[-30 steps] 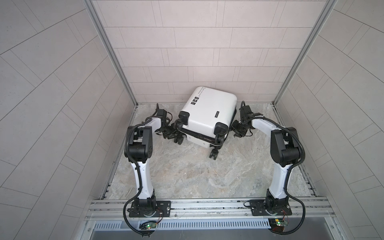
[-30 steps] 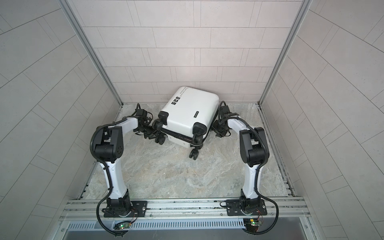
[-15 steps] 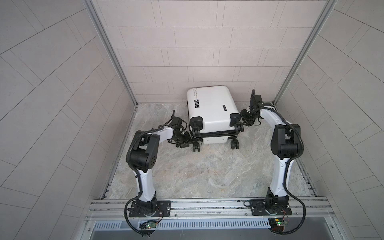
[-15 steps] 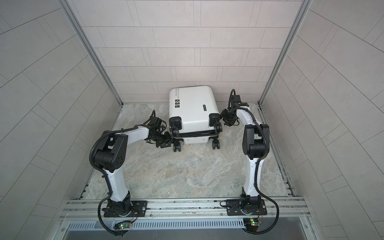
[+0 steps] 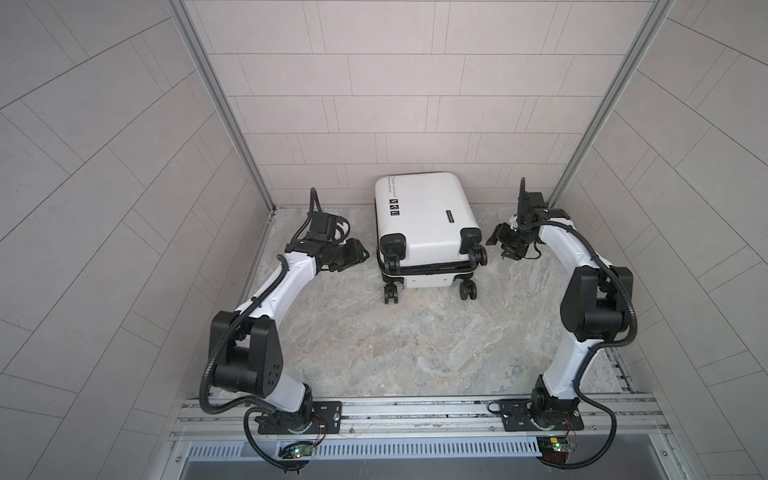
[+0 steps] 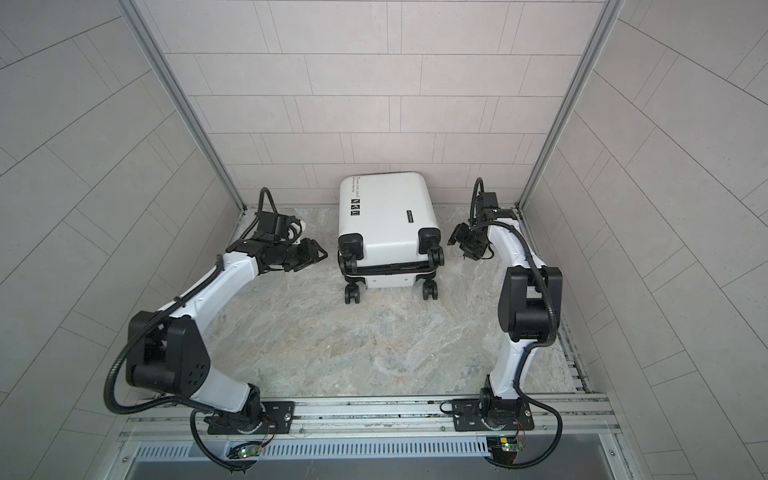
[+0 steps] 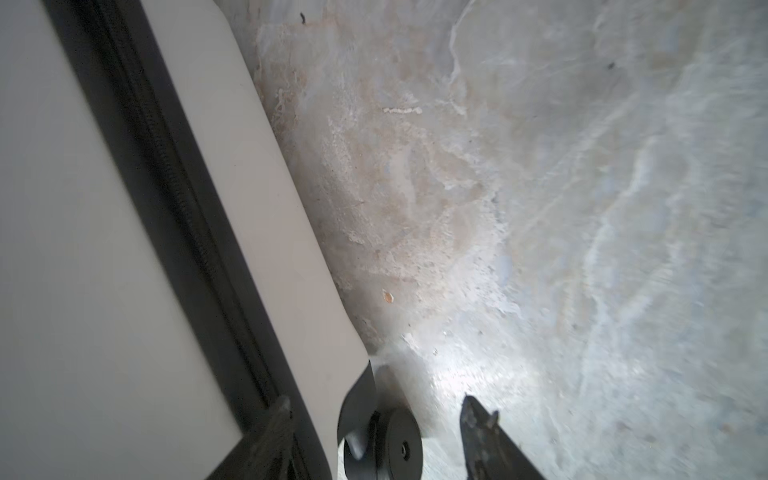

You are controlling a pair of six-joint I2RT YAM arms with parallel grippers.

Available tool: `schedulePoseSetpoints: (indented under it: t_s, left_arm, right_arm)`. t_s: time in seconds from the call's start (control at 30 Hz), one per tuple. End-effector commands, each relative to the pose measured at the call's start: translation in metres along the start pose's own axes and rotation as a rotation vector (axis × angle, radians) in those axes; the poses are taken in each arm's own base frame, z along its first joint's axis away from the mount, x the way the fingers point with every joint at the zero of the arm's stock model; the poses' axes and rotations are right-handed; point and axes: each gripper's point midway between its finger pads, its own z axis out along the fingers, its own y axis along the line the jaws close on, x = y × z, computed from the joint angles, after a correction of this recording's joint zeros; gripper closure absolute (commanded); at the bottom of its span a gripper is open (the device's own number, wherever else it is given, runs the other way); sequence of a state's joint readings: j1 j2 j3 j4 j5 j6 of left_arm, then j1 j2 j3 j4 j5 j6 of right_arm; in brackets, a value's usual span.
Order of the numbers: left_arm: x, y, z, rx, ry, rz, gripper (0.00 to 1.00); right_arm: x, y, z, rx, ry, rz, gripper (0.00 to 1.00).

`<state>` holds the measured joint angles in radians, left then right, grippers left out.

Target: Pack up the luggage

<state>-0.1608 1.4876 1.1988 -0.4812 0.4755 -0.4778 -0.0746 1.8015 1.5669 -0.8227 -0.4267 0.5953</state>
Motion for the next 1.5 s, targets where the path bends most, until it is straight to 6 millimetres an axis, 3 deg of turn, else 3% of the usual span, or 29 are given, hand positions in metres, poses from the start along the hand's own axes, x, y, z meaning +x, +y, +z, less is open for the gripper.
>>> schedulePoseSetpoints:
  t_s: [0.0,0.17,0.3,0.53,0.67,0.87,1.27,1.37,1.47]
  left_arm:
    - [0.000,0.008,-0.014,-0.029,-0.048,0.021,0.44]
    - [-0.009,-0.008,-0.035,0.038,-0.150,0.042,0.33]
    - [-0.007,-0.015,-0.040,0.101,-0.215,0.076,0.32]
    - [0.009,0.000,-0.025,0.121,-0.245,0.079,0.37]
    - [0.014,0.000,-0.009,0.135,-0.219,0.061,0.40]
    - [0.021,0.009,0.028,0.096,-0.141,0.023,0.48]
    - [0.035,0.025,0.104,0.003,-0.016,0.011,0.55]
    - [0.037,0.020,0.121,0.001,0.009,0.017,0.56]
    - [0.034,0.000,0.131,0.021,0.006,0.056,0.56]
  right_arm:
    - [0.013,-0.008,-0.024,0.034,-0.051,-0.049,0.32]
    - [0.034,-0.010,-0.058,0.012,-0.125,-0.116,0.24]
    - [0.055,0.006,-0.080,-0.052,-0.154,-0.210,0.20]
    - [0.107,0.033,-0.086,-0.048,-0.095,-0.423,0.19]
    - [0.123,0.049,-0.083,-0.039,-0.087,-0.500,0.17]
    - [0.119,0.059,-0.070,0.024,-0.083,-0.546,0.15]
    - [0.092,0.059,-0.026,0.179,-0.014,-0.555,0.18]
    - [0.090,0.063,-0.023,0.170,-0.010,-0.554,0.21]
    - [0.087,0.065,-0.026,0.163,-0.017,-0.554,0.21]
